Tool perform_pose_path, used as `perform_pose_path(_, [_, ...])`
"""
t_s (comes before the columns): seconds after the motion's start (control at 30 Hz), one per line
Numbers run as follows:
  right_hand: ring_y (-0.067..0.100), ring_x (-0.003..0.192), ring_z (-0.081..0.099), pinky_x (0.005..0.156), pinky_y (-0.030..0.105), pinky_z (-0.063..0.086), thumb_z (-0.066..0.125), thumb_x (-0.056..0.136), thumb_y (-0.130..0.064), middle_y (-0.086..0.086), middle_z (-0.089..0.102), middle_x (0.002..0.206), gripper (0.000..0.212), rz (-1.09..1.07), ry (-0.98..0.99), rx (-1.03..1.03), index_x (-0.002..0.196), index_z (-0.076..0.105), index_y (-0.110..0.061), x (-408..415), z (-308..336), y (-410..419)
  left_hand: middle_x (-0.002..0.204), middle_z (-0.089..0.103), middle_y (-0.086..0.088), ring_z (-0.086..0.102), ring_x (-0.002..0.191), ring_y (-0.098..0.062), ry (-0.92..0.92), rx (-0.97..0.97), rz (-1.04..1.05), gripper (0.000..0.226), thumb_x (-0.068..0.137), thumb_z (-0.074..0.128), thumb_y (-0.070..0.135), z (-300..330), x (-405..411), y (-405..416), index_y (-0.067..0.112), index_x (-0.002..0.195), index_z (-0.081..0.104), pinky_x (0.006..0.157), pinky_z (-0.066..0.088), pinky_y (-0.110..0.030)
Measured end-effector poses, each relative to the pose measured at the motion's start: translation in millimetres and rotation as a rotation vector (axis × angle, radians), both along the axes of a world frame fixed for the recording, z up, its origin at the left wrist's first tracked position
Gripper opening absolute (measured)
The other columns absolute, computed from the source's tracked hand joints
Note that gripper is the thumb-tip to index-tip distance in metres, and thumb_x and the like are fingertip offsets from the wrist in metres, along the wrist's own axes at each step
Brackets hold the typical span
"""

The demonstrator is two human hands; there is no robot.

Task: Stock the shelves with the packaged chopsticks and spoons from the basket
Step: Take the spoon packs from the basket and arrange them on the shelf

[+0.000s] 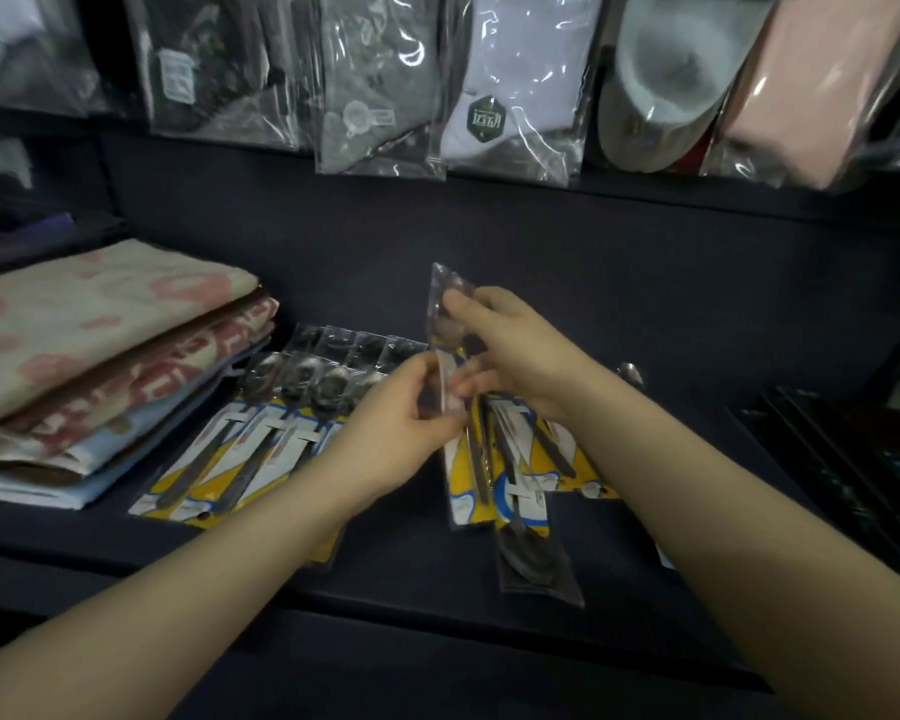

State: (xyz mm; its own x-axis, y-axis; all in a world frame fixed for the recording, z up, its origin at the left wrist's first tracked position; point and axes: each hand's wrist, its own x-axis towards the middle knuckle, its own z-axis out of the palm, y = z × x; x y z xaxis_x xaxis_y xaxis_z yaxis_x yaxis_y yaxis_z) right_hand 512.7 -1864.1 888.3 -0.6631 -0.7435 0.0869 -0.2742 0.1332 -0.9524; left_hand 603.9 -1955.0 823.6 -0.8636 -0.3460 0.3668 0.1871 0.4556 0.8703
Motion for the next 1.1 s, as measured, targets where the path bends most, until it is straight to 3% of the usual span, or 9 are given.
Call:
perform_pose_path(0.07, [0.014, 0.05, 0.056, 0.041, 0.018, 0.047, 0.052, 0.094, -0.033, 0.005, 0.06, 0.092, 0.036, -0.001, -0.024, 0.025, 0.123, 0.039, -0.015, -7, -2, -4, 0.094, 0.067, 0.003, 0.064, 0.082, -0.007, -0.003, 0.157, -0.042, 0.036, 0.081, 0.057, -0.006, -2, 2, -11, 0.025, 0.1, 0.058, 0.08, 0.051, -0.027])
perform_pose_path(0.17, [0.008, 0.044, 0.044, 0.035, 0.015, 0.031, 0.056, 0.091, -0.022, -0.004, 0.057, 0.061, 0.006, -0.072, 0.077, 0.119, 0.092, 0.053, -0.017, -21, -11, -15, 0.086, 0.069, 0.001, 0.065, 0.072, -0.005, -0.032, 0.305, -0.103, 0.037, 0.084, 0.051, -0.012, -1, 5, -24, 0.022, 0.097, 0.06, 0.067, 0.053, -0.019])
perform_pose_path(0.27, [0.006, 0.04, 0.035, 0.031, 0.014, 0.023, 0.056, 0.091, -0.013, 0.0, 0.046, 0.053, 0.016, -0.068, 0.007, 0.165, 0.074, 0.055, -0.015, -39, -23, -29, 0.076, 0.07, 0.007, 0.063, 0.068, -0.003, -0.11, 0.239, -0.091, 0.032, 0.085, 0.054, -0.005, 1, 2, -38, 0.021, 0.102, 0.062, 0.063, 0.051, -0.017])
perform_pose_path(0.37, [0.002, 0.026, 0.027, 0.027, 0.012, 0.018, 0.055, 0.09, -0.006, 0.002, 0.038, 0.045, 0.02, -0.17, -0.016, 0.134, 0.071, 0.05, -0.01, -60, -29, -38, 0.125, 0.058, 0.001, 0.056, 0.102, -0.002, -0.413, -0.484, -0.123, 0.056, 0.086, 0.061, 0.019, 4, 3, -58, 0.018, 0.137, 0.038, 0.085, 0.042, -0.015])
perform_pose_path(0.47, [0.006, 0.031, 0.03, 0.03, 0.013, 0.019, 0.048, 0.093, -0.004, 0.005, 0.034, 0.055, 0.012, -0.245, -0.085, 0.188, 0.082, 0.048, -0.009, -80, -36, -48, 0.155, 0.008, 0.009, 0.008, 0.141, -0.006, -0.603, -0.902, -0.289, 0.086, 0.084, 0.059, 0.041, 0, 14, -79, 0.026, 0.147, 0.003, 0.113, 0.01, -0.018])
perform_pose_path(0.57, [0.014, 0.045, 0.032, 0.035, 0.019, 0.026, 0.046, 0.092, -0.003, 0.006, 0.036, 0.058, 0.026, -0.274, -0.048, 0.335, 0.069, 0.041, -0.013, -92, -47, -64, 0.155, -0.009, 0.01, -0.008, 0.141, -0.004, -0.633, -0.916, -0.333, 0.091, 0.081, 0.058, 0.05, -6, 18, -94, 0.028, 0.146, -0.002, 0.117, 0.005, -0.023])
perform_pose_path(0.73, [0.012, 0.05, 0.039, 0.027, 0.01, 0.033, 0.049, 0.09, -0.002, 0.002, 0.041, 0.062, 0.033, -0.25, 0.085, 0.507, 0.062, 0.039, -0.015, -93, -61, -82, 0.153, -0.013, 0.016, -0.01, 0.141, -0.005, -0.677, -0.914, -0.36, 0.092, 0.079, 0.056, 0.055, -8, 15, -98, 0.031, 0.145, -0.004, 0.118, 0.007, -0.029])
perform_pose_path(1.0, [0.015, 0.044, 0.039, 0.031, 0.01, 0.029, 0.043, 0.091, 0.006, 0.011, 0.043, 0.055, 0.032, -0.351, -0.064, 0.442, 0.062, 0.04, -0.008, -90, -77, -101, 0.153, -0.015, 0.013, -0.012, 0.141, -0.006, -0.626, -0.845, -0.37, 0.092, 0.081, 0.055, 0.053, -15, 17, -99, 0.025, 0.146, -0.004, 0.118, 0.005, -0.026])
perform_pose_path(1.1, [0.018, 0.043, 0.042, 0.041, 0.022, 0.039, 0.045, 0.089, 0.007, 0.013, 0.045, 0.053, 0.031, -0.379, -0.061, 0.435, 0.061, 0.042, -0.006, -89, -81, -106, 0.154, -0.015, 0.01, -0.013, 0.142, -0.008, -0.632, -0.862, -0.374, 0.088, 0.081, 0.054, 0.053, -16, 17, -99, 0.029, 0.146, -0.001, 0.118, 0.006, -0.029])
